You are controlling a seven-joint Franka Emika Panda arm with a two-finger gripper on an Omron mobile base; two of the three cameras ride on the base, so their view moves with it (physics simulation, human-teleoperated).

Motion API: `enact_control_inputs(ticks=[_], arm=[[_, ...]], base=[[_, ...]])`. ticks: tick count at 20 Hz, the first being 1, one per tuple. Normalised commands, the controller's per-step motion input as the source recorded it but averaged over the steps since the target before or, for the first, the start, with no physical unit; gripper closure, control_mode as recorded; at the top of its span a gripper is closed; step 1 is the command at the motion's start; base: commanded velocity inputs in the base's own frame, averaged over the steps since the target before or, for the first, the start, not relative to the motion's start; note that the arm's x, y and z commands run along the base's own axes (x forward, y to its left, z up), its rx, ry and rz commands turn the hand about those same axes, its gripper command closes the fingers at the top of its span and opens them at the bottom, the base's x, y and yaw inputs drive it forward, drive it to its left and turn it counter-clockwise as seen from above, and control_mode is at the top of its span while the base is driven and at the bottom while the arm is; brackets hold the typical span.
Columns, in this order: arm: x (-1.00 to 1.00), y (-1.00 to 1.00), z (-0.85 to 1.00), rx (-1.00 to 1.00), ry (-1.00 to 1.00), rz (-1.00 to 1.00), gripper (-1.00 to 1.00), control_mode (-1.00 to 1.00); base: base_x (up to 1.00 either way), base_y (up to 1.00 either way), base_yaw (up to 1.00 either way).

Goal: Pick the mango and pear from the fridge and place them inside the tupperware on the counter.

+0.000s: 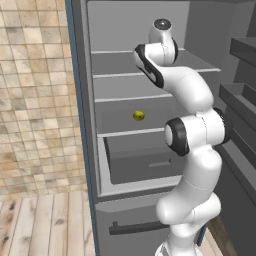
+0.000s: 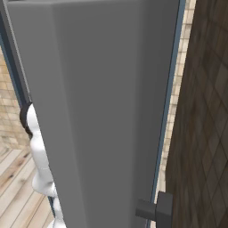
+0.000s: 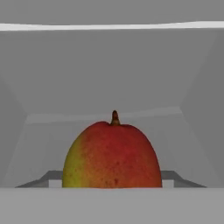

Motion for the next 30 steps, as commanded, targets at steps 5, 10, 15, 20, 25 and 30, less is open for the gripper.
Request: enact_control_inputs(ticks=[5,10,15,20,25,30], arm=[[0.16,0.0,-0.16,0.0,-0.03,0.0,1.0,-1.0],[-0.89,0.01,-0.54,0.0,-0.03,0.0,1.0,-1.0],[-1.0,0.19,-0.21,0.0,0.0,0.0,1.0,-1.0],[-1.0,0.21,-0.02,0.0,0.0,0.0,1.0,-1.0],[-1.0,0.07,-0.13,0.0,0.0,0.0,1.0,-1.0],[-1.0,0.0,-0.22,0.0,0.0,0.0,1.0,-1.0]], base=[[0.0,0.0,0.0],[0.0,0.0,0.0],[0.0,0.0,0.0],[0.0,0.0,0.0],[0.0,0.0,0.0],[0.0,0.0,0.0]])
